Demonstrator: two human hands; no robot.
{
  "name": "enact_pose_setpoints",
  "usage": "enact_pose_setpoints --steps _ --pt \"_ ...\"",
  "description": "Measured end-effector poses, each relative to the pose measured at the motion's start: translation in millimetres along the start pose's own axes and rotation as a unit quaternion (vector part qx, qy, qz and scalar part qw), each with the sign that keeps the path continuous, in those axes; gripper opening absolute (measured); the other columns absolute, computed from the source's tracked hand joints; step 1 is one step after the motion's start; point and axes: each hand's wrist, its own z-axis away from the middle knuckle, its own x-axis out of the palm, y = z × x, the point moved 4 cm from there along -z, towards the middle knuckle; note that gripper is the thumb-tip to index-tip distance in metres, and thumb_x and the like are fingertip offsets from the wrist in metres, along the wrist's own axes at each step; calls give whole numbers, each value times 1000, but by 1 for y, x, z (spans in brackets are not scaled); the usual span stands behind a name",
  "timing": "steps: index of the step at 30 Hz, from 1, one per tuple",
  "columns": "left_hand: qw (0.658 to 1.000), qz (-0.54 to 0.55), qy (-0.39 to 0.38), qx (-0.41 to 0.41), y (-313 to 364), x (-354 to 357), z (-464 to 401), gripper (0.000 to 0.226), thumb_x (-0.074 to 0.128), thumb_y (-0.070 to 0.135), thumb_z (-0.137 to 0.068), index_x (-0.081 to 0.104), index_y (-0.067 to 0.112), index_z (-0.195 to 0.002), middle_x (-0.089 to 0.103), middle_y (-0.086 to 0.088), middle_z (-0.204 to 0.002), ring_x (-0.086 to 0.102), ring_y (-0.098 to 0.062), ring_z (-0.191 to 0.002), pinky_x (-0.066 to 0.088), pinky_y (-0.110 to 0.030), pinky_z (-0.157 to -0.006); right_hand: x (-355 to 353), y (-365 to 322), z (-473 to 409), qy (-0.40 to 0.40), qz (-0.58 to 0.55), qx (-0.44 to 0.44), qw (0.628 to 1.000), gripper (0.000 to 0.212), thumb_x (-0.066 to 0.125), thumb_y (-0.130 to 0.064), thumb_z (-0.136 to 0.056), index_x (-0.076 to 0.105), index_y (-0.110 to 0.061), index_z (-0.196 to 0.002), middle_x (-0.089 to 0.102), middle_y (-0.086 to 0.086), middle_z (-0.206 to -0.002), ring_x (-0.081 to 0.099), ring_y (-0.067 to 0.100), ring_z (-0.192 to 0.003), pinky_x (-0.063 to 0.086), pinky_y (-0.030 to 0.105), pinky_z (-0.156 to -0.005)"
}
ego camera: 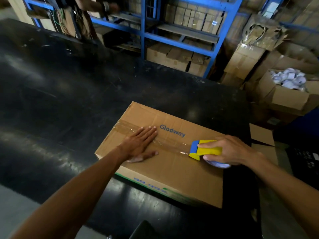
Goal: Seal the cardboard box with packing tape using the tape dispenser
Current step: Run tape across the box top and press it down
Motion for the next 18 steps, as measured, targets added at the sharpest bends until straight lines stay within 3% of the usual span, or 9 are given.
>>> enact_pose_setpoints --steps 4,9,14,18 --pt "998 -2 -22 -52 37 -5 -12 109 9 85 -85 -7 3 -156 -17 -13 -163 -17 -27 -151 -7 -48 -123 3 3 -12 16 20 -27 999 56 46 -81 -73 46 -64 -126 65 -6 -116 60 17 -104 38 25 -75" --pt "996 70 42 -21 133 12 -56 114 11 86 -82 23 -2 -154 17 -20 -163 13 -31 -152 13 -51 -122 8 11 -12 52 26 -45 997 57 50 -81 -70 51 -63 -123 66 -5 -100 62 19 -96 46 30 -73" --pt "998 30 49 -37 138 13 -60 112 18 86 -82 7 4 -158 2 -12 -167 -1 -22 -154 -2 -43 -124 7 14 -12 74 27 -48 996 54 54 -76 -72 52 -60 -124 68 -2 -105 61 20 -103 43 29 -77" --pt "999 11 31 -36 139 14 -61 108 22 83 -85 2 6 -158 -5 -10 -166 -8 -20 -153 -3 -43 -124 9 18 -7 47 10 -57 997 58 52 -78 -74 52 -57 -127 67 -1 -105 61 20 -101 40 28 -73"
